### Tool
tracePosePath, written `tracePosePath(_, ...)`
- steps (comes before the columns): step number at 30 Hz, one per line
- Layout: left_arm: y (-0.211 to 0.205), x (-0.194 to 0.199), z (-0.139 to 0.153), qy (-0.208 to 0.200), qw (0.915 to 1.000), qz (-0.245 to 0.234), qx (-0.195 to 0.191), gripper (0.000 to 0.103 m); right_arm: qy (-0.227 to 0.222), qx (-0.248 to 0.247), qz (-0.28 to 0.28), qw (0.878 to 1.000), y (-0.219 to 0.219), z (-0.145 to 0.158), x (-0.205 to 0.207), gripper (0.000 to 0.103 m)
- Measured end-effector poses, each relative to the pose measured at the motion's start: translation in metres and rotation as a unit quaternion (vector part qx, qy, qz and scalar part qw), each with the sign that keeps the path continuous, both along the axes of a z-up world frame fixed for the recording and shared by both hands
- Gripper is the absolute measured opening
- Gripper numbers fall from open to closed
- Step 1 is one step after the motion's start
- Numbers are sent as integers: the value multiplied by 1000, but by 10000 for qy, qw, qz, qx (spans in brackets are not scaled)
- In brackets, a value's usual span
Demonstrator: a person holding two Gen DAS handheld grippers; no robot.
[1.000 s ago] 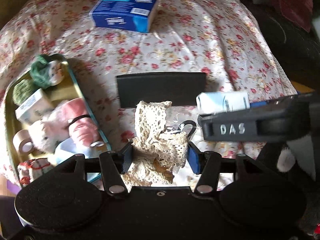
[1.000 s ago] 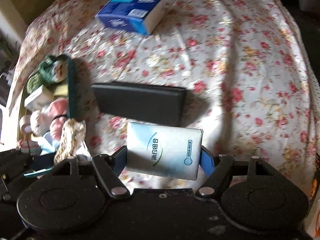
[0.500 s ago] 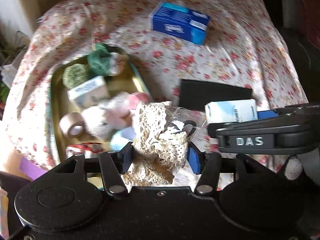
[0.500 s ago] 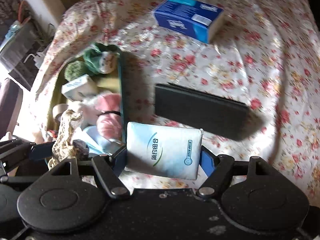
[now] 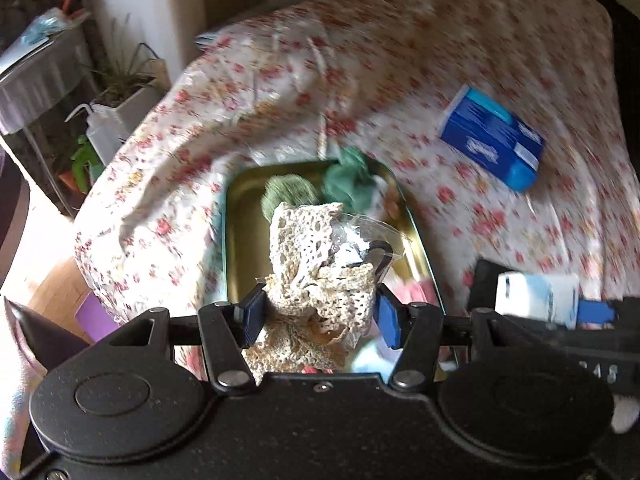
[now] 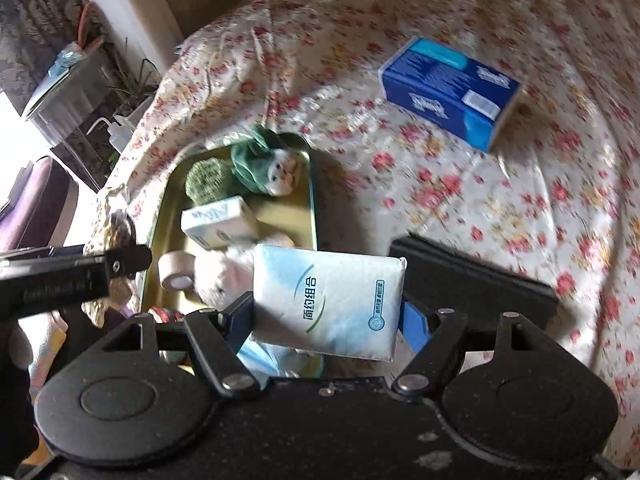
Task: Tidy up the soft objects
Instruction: 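Carry the lace doily and white tissue pack over the gold tray with both tools, then open both tools to drop the lace doily and tissue pack into the tray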
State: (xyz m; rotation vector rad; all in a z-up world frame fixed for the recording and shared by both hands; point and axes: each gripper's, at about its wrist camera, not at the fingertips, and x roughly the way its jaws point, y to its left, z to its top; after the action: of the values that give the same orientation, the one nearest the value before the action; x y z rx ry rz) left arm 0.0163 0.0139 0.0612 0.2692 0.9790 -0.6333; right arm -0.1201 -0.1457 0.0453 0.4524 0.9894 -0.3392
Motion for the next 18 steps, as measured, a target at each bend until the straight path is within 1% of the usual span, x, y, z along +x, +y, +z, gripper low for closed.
tracePosePath(2,-2,11,-1,-61,9998,183,5,53,-52,-69,37,10000,2,2,9,74)
tracePosePath(7,-15,29,-10,-247,9985,427,231,53,-145,-261,115,9995,6,6,34,74)
tracePosePath(12,-21,42,-18,-150,9977,609,271,54,-248,-397,227,9986,10,10,56,74)
tracePosePath(18,-20,58,-27,-93,9947,944,398,55,-349,-470,212,9981,7,10,84,74)
